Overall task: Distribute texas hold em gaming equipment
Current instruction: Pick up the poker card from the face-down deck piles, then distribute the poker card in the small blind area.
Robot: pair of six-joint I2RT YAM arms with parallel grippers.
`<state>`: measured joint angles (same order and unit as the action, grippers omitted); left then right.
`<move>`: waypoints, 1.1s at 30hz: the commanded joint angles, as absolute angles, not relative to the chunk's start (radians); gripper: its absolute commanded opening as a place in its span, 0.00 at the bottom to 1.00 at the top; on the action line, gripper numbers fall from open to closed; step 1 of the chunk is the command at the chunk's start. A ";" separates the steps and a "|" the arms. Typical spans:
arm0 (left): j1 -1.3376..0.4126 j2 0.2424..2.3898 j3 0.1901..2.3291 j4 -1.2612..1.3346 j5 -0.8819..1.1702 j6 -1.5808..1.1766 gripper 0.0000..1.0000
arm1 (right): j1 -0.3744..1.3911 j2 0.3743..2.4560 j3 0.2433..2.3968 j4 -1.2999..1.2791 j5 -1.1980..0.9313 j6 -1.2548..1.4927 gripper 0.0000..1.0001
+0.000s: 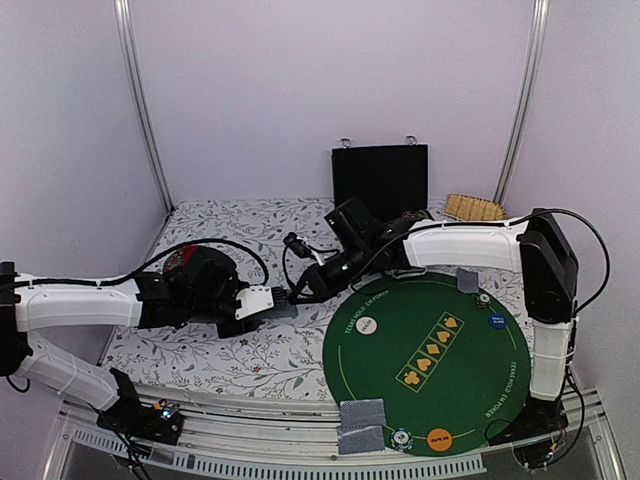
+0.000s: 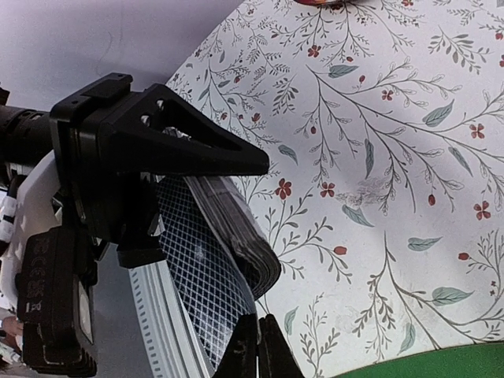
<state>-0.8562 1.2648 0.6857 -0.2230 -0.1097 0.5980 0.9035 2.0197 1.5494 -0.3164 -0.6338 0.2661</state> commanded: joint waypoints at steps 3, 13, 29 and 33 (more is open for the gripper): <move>-0.851 1.269 0.697 -0.211 -0.107 0.588 0.49 | 0.900 1.942 1.601 -0.433 -0.592 0.145 0.02; -0.852 1.268 0.701 -0.218 -0.110 0.584 0.49 | 0.806 1.750 1.611 -0.666 -0.431 -0.117 0.02; -0.858 1.257 0.728 -0.236 -0.099 0.549 0.49 | 0.105 1.304 0.849 -0.037 -0.462 0.591 0.02; -0.864 1.258 0.736 -0.235 -0.087 0.541 0.49 | 0.089 1.266 0.691 0.106 -0.228 0.893 0.02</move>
<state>-0.8574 1.2648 0.7036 -0.2394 -0.1108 0.5636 0.0746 1.3113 0.7929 -0.1909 -0.3885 0.4709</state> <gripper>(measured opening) 0.496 0.021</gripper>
